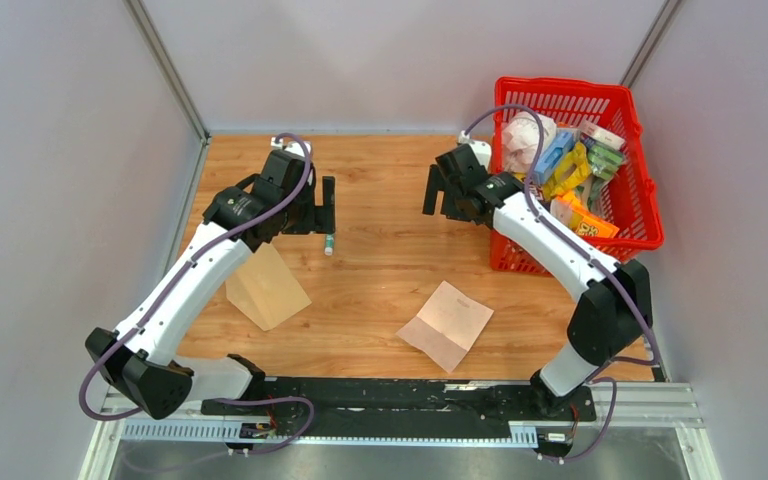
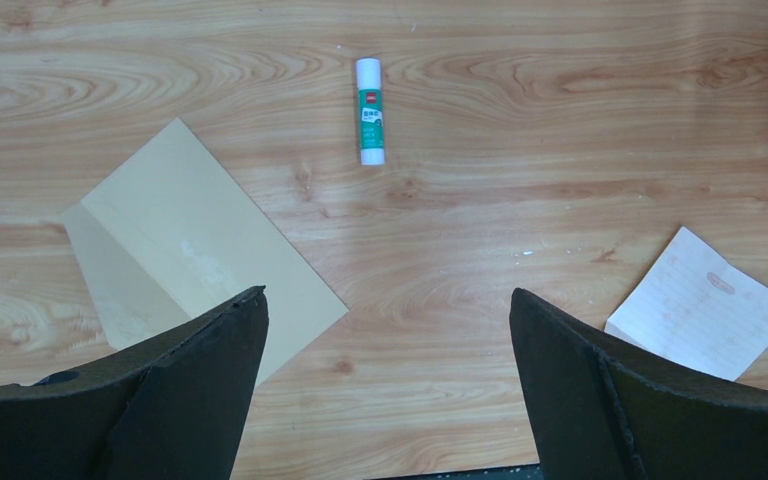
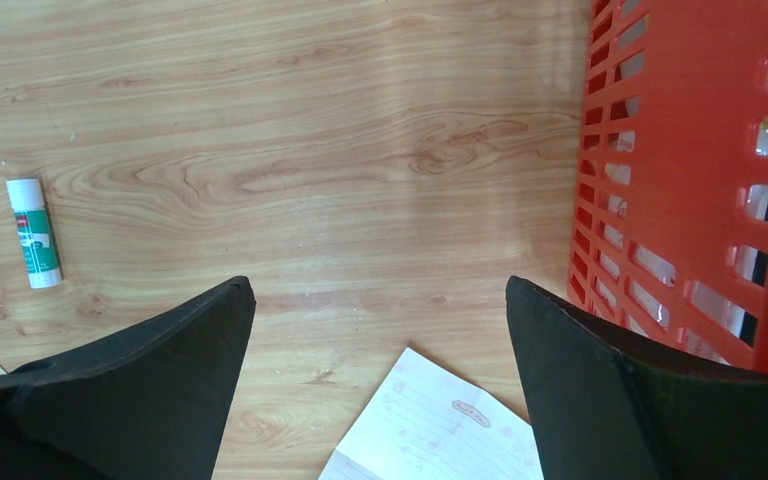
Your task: Place the letter into the envelope and seal it
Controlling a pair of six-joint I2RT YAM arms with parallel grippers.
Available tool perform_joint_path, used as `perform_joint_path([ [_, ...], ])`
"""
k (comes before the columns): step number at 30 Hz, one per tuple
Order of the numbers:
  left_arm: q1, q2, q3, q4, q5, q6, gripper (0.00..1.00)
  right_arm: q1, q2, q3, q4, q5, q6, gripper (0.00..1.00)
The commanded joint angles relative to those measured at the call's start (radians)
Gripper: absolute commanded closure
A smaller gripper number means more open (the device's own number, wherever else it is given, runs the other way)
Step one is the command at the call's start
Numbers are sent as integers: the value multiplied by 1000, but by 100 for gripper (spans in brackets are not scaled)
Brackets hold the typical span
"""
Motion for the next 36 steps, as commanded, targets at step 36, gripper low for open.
perform_joint_path([
  [36,48,-85,-216,103,-21,-171,8,136,-135,-71,13,-95,-43,0],
])
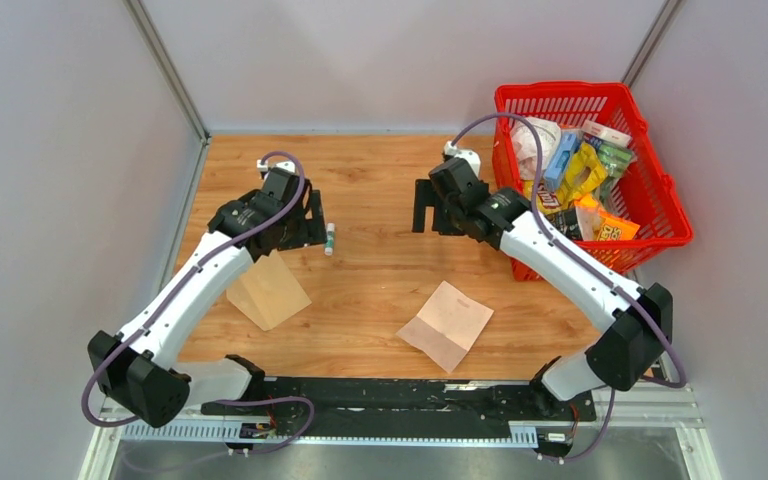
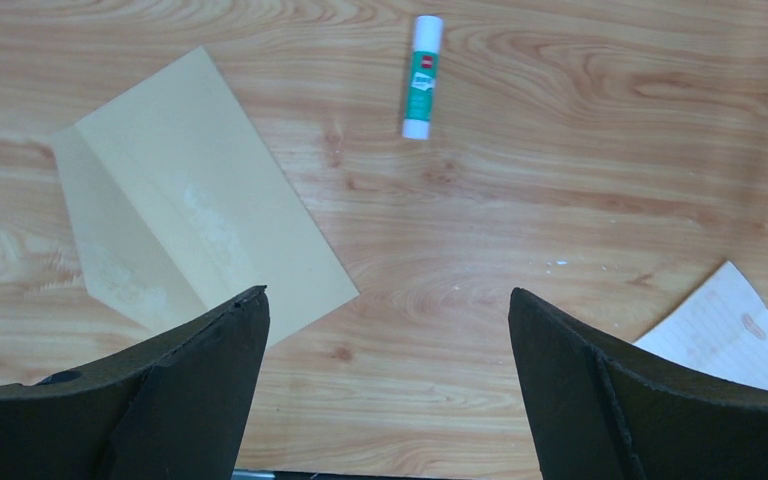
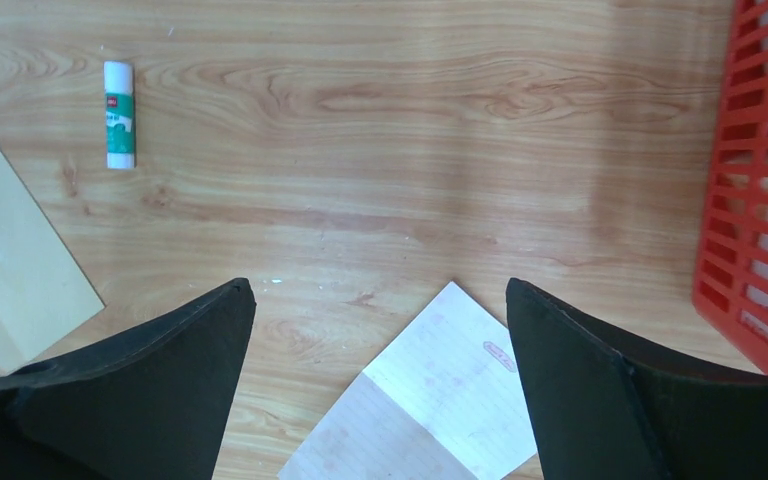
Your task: Place the letter into the envelope and seal it
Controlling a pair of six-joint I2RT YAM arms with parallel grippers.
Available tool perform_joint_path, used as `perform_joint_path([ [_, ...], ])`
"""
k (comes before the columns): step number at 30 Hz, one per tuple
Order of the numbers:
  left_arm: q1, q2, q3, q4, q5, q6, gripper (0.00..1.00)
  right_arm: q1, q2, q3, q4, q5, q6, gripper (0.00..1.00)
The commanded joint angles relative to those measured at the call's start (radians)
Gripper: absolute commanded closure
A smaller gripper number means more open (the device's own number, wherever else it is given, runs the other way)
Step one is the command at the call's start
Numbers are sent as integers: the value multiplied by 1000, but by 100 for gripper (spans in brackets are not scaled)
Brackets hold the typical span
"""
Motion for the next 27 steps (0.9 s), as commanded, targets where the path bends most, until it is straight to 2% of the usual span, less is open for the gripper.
perform_joint_path([
  [1,10,-50,-101,106,96,4,8,13,2,-24,35,-45,-31,0],
  [2,7,-51,-126,170,206,16,11,15,-7,-41,37,-25,-34,0],
  [4,-43,-18,-175,187,296,-2,12,13,-27,-58,34,4,-40,0],
  [8,-223,38,-248,300,316,-86,12,13,-80,-49,9,57,-40,0],
  [10,-268,68,-290,369,353,-166,12,12,-110,-32,-8,93,-37,0],
  [20,-427,220,-416,616,462,-451,18,-33,-238,-14,-44,195,-57,0],
  [27,-466,294,-431,709,522,-508,25,-37,-263,-3,-66,184,-54,0],
])
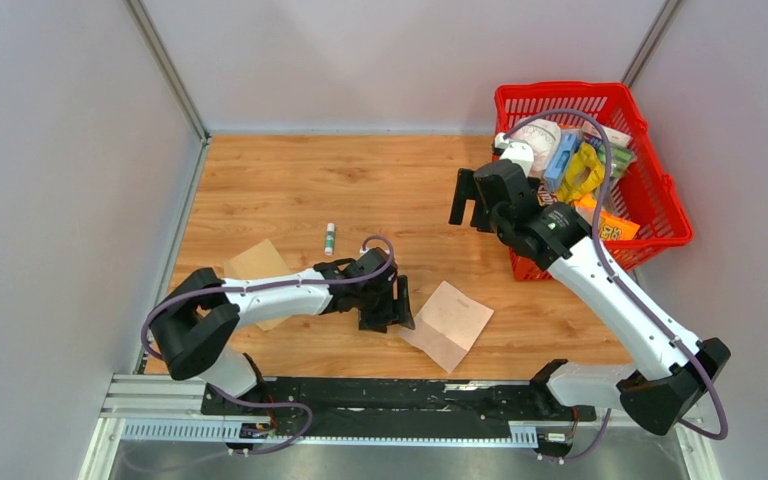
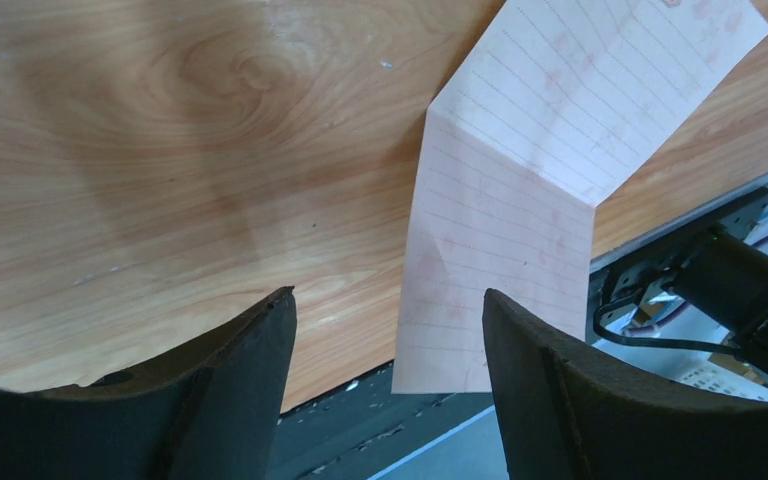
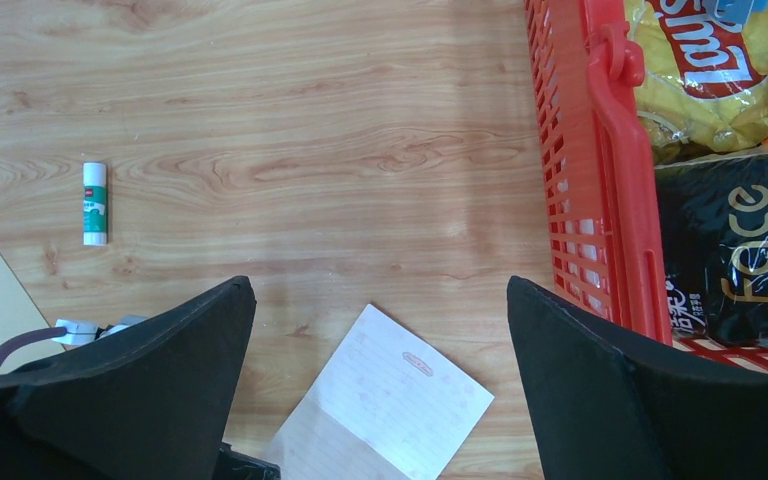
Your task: Place the letter into the envelope and seal it
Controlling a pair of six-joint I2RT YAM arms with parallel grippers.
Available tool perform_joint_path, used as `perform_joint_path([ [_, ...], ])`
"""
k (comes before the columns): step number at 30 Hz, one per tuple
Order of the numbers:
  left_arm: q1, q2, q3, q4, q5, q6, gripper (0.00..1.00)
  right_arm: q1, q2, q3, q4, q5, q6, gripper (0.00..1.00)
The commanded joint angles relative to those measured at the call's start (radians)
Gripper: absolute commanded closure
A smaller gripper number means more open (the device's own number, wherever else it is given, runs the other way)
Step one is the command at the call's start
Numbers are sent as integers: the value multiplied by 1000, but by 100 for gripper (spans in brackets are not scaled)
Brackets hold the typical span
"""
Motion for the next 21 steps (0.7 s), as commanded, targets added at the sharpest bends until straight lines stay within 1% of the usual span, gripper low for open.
perform_joint_path([
  [1,-15,22,-18,122,53,-88,25,-3,-24,34,-11,15,-6,0],
  [6,-17,35,-21,155,60,-107,38,-3,-33,19,-8,-2,7,0],
  [8,-18,32,-18,155,57,-108,48,-4,-34,11,-10,3,5,0],
  [9,-18,31,-16,153,52,-107,56,-3,-33,13,-10,6,4,0],
  [10,-18,26,-7,144,44,-100,60,-3,-31,13,-10,4,2,0],
  [11,-18,25,0,130,26,-96,68,-3,-28,13,-10,4,2,0],
  [12,-17,20,11,109,18,-88,72,-3,-25,13,-7,3,1,0],
  [13,-15,17,16,100,3,-81,83,-3,-24,13,-4,1,1,0],
  [14,-15,11,28,80,-2,-70,88,-3,-21,13,1,0,1,0],
  [15,-12,8,34,69,-14,-62,95,-3,-17,11,4,-5,1,0],
  [16,-8,0,43,48,-17,-51,100,-3,-13,10,9,-8,1,0],
  [21,26,-41,57,-31,-51,1,100,-3,9,-15,41,-52,-13,0],
])
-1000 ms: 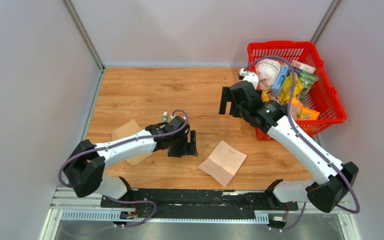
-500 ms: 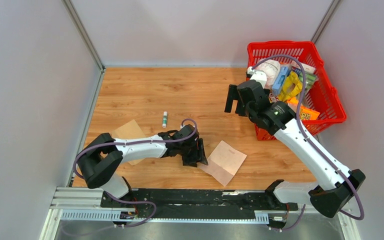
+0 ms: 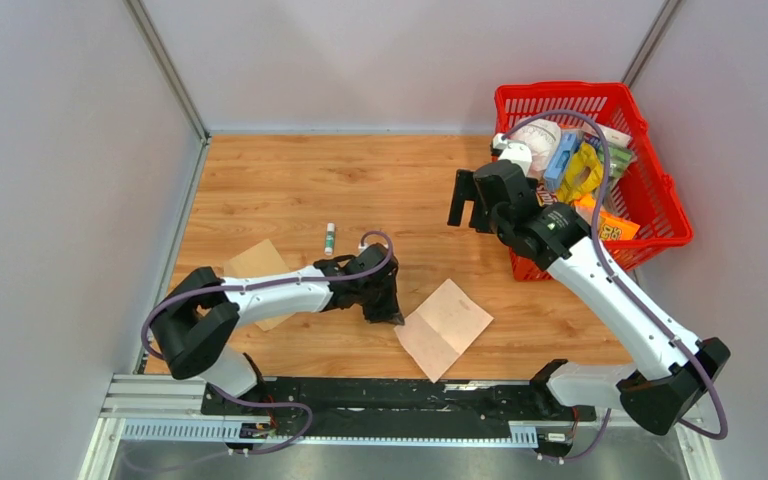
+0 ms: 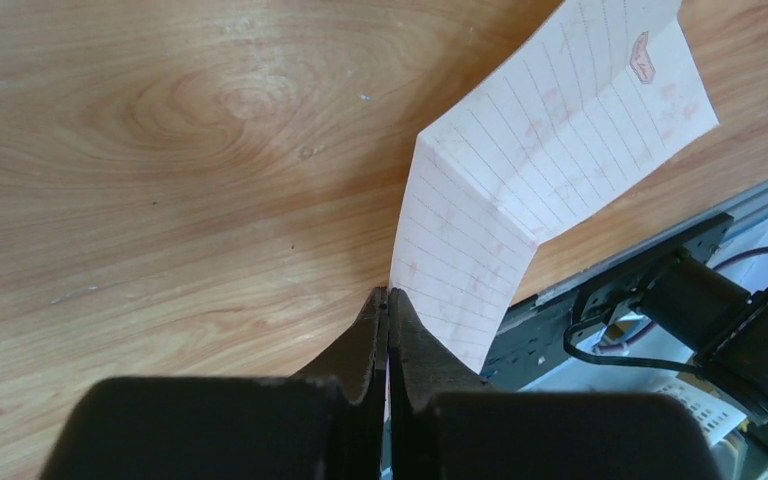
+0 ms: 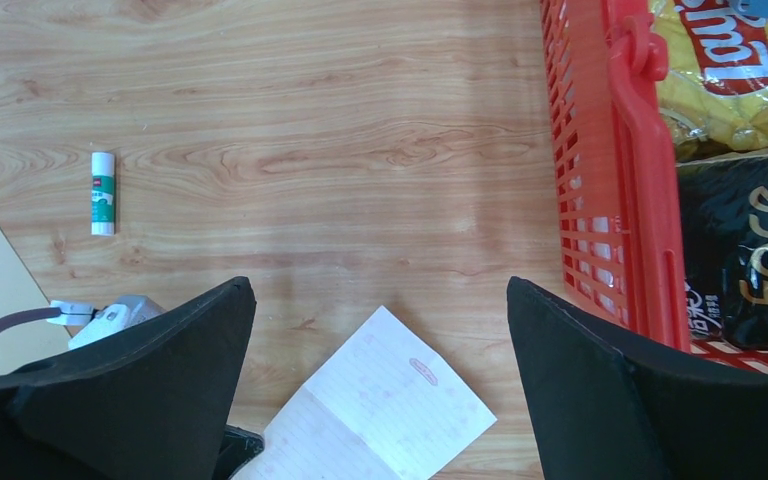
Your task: Place the letter into the envelope and seal it
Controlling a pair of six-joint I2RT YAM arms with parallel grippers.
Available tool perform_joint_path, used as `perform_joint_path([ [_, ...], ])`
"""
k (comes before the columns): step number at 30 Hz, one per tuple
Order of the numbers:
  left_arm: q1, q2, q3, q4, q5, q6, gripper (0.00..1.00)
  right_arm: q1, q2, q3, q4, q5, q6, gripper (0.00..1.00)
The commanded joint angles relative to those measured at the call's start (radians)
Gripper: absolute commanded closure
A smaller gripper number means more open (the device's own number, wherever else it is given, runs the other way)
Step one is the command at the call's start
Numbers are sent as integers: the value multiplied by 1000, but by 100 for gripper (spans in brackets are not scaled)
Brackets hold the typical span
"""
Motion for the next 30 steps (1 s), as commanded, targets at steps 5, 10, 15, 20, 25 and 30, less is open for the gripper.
perform_joint_path([
  [5,148,-166,56,-190,-32,233,100,-1,19,-101,131,-193,-61,0],
  [10,269,-210,88,-377,-88,445,100,-1,66,-177,240,-367,-103,0],
  [15,356,-170,91,-377,-42,550,100,6,149,-198,285,-434,-118,0],
  [20,408,-72,157,-397,-34,614,99,9,229,-200,283,-442,-118,0],
  [25,463,-93,204,-458,-75,646,42,12,271,-221,312,-433,-104,0],
  [30,483,-187,226,-529,-66,659,43,12,306,-210,305,-392,-118,0],
])
